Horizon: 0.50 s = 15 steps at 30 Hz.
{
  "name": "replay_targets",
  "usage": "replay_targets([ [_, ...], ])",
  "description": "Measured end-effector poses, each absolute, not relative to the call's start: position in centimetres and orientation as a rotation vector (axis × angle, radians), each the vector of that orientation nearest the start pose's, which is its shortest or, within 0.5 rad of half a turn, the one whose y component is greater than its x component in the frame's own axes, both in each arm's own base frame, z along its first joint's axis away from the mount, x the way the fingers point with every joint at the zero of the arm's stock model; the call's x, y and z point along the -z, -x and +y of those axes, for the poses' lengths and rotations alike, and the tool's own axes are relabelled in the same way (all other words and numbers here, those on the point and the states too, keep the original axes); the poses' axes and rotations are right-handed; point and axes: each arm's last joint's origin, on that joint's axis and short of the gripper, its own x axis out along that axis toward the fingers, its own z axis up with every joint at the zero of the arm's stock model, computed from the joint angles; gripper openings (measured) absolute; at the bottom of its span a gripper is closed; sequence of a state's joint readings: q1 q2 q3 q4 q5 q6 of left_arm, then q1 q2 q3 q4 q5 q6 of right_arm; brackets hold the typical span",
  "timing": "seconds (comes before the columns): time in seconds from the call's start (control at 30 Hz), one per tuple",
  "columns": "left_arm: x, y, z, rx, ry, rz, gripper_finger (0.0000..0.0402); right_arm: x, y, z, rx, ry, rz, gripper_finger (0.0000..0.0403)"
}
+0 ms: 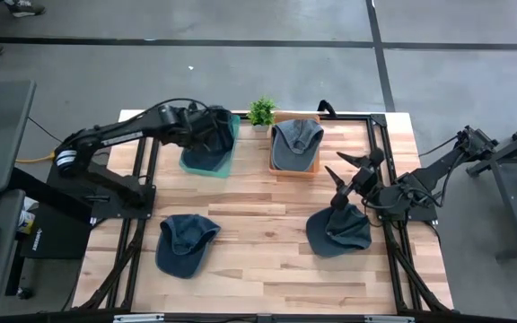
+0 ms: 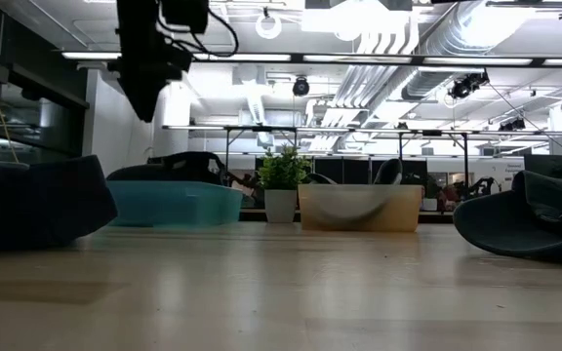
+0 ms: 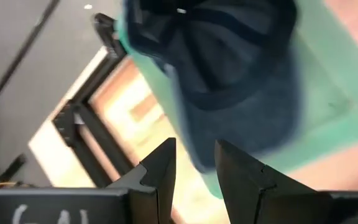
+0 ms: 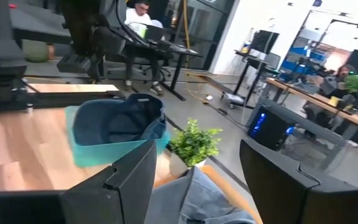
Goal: Pick & Place hat
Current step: Put the right dark gray cap into the green bin
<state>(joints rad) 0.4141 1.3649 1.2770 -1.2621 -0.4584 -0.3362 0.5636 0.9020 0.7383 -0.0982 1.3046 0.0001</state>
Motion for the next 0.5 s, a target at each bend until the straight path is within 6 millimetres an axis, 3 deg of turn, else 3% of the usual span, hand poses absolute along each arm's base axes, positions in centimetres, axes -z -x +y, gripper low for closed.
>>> replay_targets([
  [0.27, -32.2, -19.7, 5.2, -0.828, 0.308, 1.273, 0.0107, -31.0, -16.9, 7.4, 0.676, 0.206, 0.164, 0.0226],
  [0.5, -32.2, -18.9, 0.2, -0.815, 0.415, 1.314, 0.0107, -31.0, -16.9, 7.5, 0.645, 0.184, 0.162, 0.0226],
])
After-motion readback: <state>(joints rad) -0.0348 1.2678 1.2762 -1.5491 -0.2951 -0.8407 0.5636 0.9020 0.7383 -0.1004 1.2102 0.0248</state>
